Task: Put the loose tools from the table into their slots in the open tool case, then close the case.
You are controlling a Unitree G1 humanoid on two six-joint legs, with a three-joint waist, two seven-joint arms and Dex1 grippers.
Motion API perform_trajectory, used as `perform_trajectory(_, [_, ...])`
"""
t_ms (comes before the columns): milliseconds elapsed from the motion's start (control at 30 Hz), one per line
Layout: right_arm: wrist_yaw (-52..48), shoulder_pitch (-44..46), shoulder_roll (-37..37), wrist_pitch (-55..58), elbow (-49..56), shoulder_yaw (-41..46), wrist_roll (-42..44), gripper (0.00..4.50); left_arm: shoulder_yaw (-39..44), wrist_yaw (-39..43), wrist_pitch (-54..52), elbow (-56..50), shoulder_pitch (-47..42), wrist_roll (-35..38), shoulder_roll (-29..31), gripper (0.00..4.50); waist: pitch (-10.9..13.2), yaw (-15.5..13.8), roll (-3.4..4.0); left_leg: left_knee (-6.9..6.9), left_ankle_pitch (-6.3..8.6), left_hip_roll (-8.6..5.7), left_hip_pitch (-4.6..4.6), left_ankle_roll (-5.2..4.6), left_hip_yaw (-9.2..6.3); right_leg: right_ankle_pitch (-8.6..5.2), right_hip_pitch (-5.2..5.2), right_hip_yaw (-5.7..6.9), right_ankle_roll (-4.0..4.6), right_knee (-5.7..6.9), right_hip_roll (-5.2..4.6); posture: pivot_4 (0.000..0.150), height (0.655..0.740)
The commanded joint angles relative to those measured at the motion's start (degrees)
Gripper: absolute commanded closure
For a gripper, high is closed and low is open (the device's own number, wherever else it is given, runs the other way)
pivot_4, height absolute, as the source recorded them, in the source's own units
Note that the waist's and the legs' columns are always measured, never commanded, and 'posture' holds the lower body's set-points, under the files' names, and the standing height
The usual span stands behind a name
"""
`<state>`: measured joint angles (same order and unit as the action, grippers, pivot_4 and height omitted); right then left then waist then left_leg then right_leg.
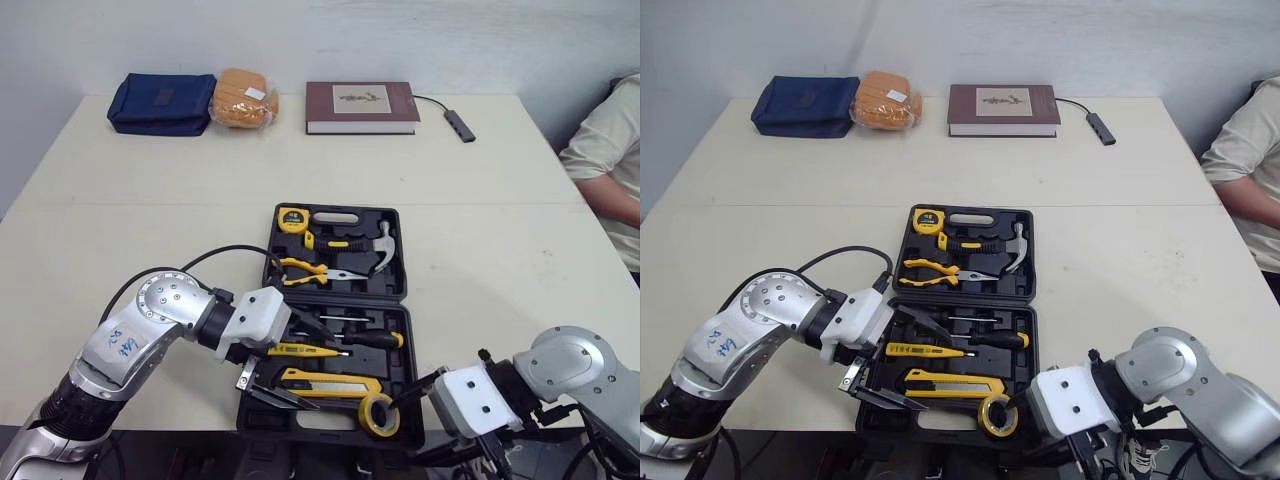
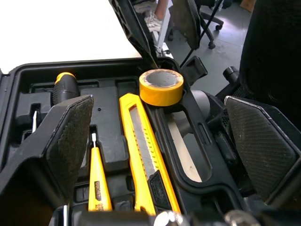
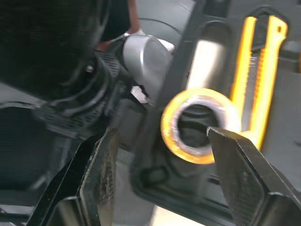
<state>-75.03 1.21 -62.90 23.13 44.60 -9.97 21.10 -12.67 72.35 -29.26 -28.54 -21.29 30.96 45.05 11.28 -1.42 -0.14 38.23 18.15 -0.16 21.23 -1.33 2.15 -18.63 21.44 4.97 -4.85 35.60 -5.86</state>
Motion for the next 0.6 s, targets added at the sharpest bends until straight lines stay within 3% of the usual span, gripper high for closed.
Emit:
perform_trajectory(33, [1.2, -0.4, 0.7, -1.2, 0.4, -1.6, -1.7, 1.37, -0.4, 0.6, 0.7, -1.3, -0.7, 0.1, 0.0, 0.0, 0.0, 0.1, 0.0, 0.0, 0.0, 0.0, 0.0, 0.0, 0.0, 0.0, 0.0, 0.0, 0.0, 0.0, 0.0, 0.15, 0.74])
perform_trajectory(67, [1.5, -0.4, 0.8, -1.0, 0.2, -1.9, -1.8, 1.37, -0.4, 0.7, 0.7, -1.3, -0.7, 0.0, 0.0, 0.0, 0.0, 0.1, 0.0, -0.01, 0.0, 0.01, 0.0, 0.0, 0.0, 0.0, 0.01, 0.0, 0.0, 0.01, 0.01, 0.15, 0.74])
perform_trajectory(167, [2.3, 0.3, 1.6, -0.8, -0.2, -3.3, -2.5, 2.16, -0.5, 0.7, 0.8, -1.1, -1.0, -0.1, 0.0, 0.0, 0.0, 0.1, 0.0, -0.01, 0.0, 0.01, -0.01, 0.01, 0.0, 0.0, 0.01, 0.0, 0.0, 0.01, 0.01, 0.15, 0.74])
perform_trajectory(600, [4.3, 3.7, 3.6, 3.1, -1.1, -4.6, -1.3, 2.16, -0.1, -0.1, 0.5, -2.1, -0.2, 0.2, 0.1, 0.0, 0.0, 0.1, 0.0, 0.0, -0.02, 0.02, -0.03, 0.03, -0.01, 0.0, 0.0, 0.0, 0.0, 0.04, 0.02, 0.15, 0.74])
